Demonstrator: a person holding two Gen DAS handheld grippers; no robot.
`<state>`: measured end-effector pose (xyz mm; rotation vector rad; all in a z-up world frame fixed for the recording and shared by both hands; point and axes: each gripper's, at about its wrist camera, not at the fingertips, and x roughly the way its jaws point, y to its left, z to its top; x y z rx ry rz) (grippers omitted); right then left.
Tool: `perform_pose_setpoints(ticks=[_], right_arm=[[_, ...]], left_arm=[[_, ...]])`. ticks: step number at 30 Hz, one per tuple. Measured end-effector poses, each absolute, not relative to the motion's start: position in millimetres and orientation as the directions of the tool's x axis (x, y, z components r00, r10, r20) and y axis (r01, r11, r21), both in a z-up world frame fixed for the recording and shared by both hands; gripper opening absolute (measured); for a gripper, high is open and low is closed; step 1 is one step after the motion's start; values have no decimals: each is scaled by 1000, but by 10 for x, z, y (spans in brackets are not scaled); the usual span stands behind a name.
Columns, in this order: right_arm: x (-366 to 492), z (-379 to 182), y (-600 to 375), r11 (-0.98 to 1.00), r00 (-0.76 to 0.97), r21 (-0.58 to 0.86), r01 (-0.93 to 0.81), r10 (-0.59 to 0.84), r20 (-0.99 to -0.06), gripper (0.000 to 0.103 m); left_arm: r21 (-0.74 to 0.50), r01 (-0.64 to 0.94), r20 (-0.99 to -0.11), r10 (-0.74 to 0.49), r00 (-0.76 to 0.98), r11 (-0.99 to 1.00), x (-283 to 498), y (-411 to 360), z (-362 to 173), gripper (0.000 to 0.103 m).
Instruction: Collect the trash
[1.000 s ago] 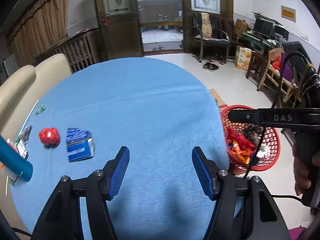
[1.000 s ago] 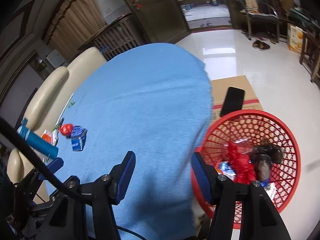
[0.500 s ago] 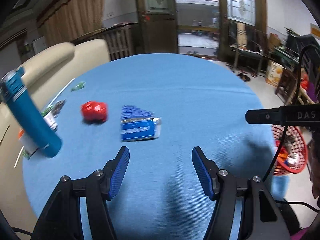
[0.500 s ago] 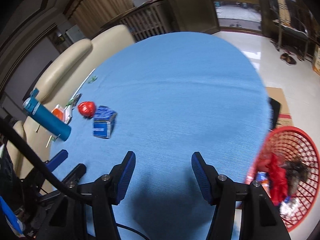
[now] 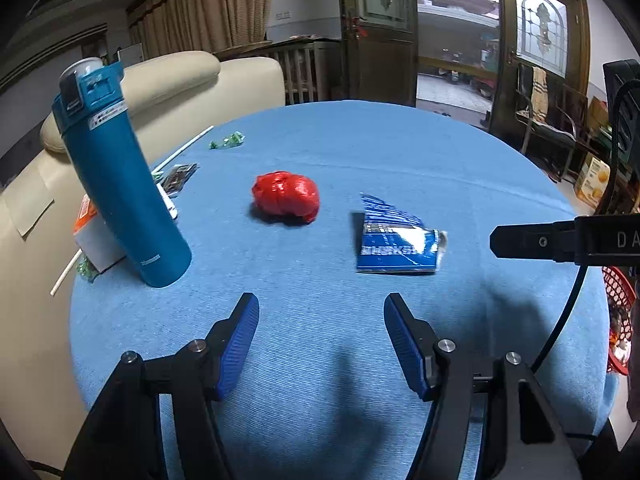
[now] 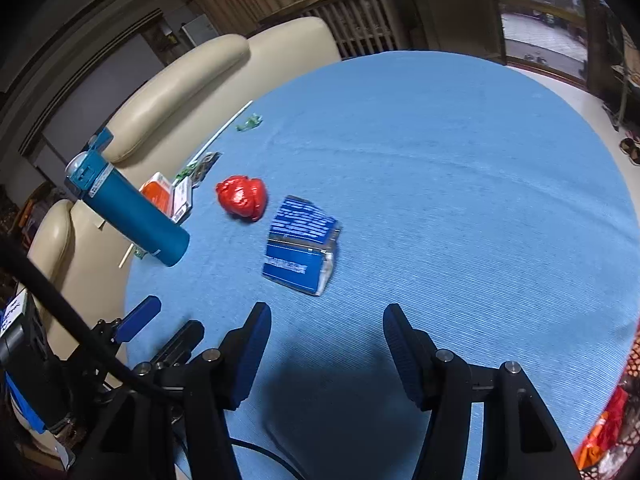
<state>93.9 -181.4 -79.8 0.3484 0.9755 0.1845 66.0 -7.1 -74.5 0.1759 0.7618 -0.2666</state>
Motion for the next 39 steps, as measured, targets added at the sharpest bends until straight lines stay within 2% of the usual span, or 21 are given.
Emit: perform_pose_setpoints(ticks=[21,27,39], right_arm=[[1238,-925,-1533,928,521,374,3,317,-792,63],[1349,-959,-1392,937,521,350,8,294,-801,70],[1558,-1136,-1113,965,500,262,27,214,-839,70]], left_arm=[[22,219,-727,-135,673,975,907,270,-908,66],[22,195,-727,-118,677,981,933,357,-909,66],[20,179,-736,-107,668,984,933,401,-944,66]])
